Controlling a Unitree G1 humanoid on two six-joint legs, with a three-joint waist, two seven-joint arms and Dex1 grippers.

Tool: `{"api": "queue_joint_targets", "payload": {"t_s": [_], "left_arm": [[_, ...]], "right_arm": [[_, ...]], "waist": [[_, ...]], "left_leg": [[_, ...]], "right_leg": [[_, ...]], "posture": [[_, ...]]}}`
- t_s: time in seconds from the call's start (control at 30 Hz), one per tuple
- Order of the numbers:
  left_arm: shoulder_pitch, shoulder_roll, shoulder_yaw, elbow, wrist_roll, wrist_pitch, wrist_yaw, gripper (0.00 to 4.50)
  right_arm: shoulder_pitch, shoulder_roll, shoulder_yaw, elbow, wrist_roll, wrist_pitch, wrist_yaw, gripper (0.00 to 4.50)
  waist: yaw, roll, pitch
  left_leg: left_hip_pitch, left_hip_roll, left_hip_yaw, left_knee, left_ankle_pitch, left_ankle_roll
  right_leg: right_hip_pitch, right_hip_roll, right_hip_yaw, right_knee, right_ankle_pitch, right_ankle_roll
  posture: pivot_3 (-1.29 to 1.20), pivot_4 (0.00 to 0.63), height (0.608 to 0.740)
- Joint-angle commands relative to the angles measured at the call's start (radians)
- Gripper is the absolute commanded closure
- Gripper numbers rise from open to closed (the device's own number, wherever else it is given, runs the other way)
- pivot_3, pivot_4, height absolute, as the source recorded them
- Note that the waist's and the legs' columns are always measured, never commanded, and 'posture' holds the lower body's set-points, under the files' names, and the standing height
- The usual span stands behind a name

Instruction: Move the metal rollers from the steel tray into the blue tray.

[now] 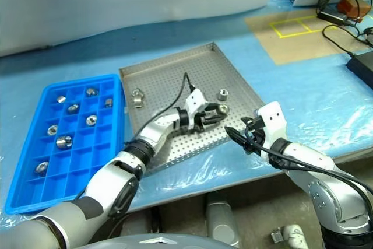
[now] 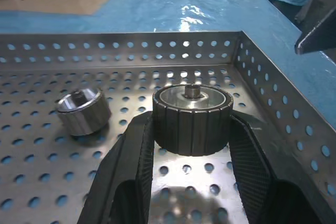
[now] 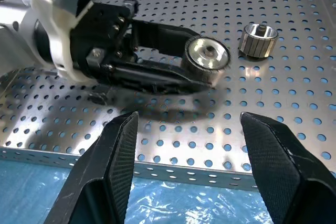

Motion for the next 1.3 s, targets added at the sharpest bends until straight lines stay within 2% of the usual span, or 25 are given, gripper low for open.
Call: {"api": "queue_joint_targets", "payload": {"t_s": [0.03, 0.17, 0.3, 0.53, 0.7, 0.9, 1.03, 1.3], "left_arm": [[0.032, 0.038, 0.018, -0.151, -0.044, 0.063, -0.016, 2.76], [0.124, 0.144, 0.036, -0.473, -0.103, 0.229, -0.036, 2.76], [0.215, 0.275, 0.094, -0.776, -0.150, 0.391, 0.005, 2.76], [0.383, 0.432, 0.216, -1.092, -0.183, 0.573, 0.126, 2.76], [0.534, 0.502, 0.308, -1.271, -0.204, 0.666, 0.201, 2.76], [0.721, 0.505, 0.418, -1.450, -0.208, 0.751, 0.327, 2.76], [0.775, 0.485, 0.442, -1.518, -0.202, 0.785, 0.404, 2.76], [0.944, 0.454, 0.527, -1.619, -0.219, 0.820, 0.477, 2.76]], "right_arm": [[-0.061, -0.002, 0.006, 0.025, 0.008, -0.042, 0.033, 1.24], [-0.184, -0.018, 0.068, 0.118, 0.010, -0.065, 0.121, 1.24], [-0.363, 0.008, 0.198, 0.277, -0.035, -0.131, 0.236, 1.24], [-0.625, 0.141, 0.403, 0.583, -0.136, -0.298, 0.453, 1.24], [-0.746, 0.230, 0.478, 0.762, -0.183, -0.406, 0.608, 1.24], [-0.833, 0.342, 0.521, 0.937, -0.242, -0.509, 0.721, 1.24], [-0.852, 0.380, 0.523, 0.980, -0.268, -0.534, 0.753, 1.24], [-0.863, 0.402, 0.522, 0.999, -0.300, -0.540, 0.785, 1.24]], "waist": [[-0.001, 0.000, 0.000], [0.001, 0.000, 0.000], [0.013, -0.001, 0.001], [0.112, 0.000, 0.001], [0.181, 0.000, 0.002], [0.244, -0.002, 0.003], [0.275, -0.003, 0.003], [0.279, -0.004, 0.004]], "left_leg": [[-0.001, 0.000, 0.000, 0.000, 0.000, 0.000], [-0.002, 0.001, 0.000, 0.000, 0.000, 0.000], [-0.001, 0.002, 0.000, 0.000, 0.001, -0.002], [0.001, 0.003, -0.001, -0.001, 0.007, -0.011], [-0.001, 0.004, -0.001, -0.002, 0.008, -0.012], [-0.004, 0.004, -0.003, -0.002, 0.008, -0.012], [-0.004, 0.004, -0.004, -0.002, 0.008, -0.013], [-0.004, 0.004, -0.005, -0.002, 0.007, -0.017]], "right_leg": [[0.000, 0.000, 0.000, 0.000, 0.000, 0.000], [-0.001, 0.000, -0.001, 0.001, 0.000, 0.000], [-0.003, 0.000, -0.002, 0.007, 0.000, 0.000], [-0.011, 0.001, -0.002, 0.018, 0.000, -0.001], [-0.013, 0.001, -0.003, 0.018, 0.000, -0.002], [-0.013, 0.000, -0.005, 0.018, -0.001, -0.003], [-0.013, 0.000, -0.006, 0.018, -0.001, -0.003], [-0.014, 0.000, -0.006, 0.020, -0.001, -0.003]], "posture": [[-0.48, 0.150, 0.740], [-0.40, 0.150, 0.740], [-0.21, 0.150, 0.740], [0.08, 0.150, 0.740], [0.24, 0.150, 0.740], [0.38, 0.150, 0.740], [0.41, 0.150, 0.740], [0.43, 0.150, 0.740]]}}
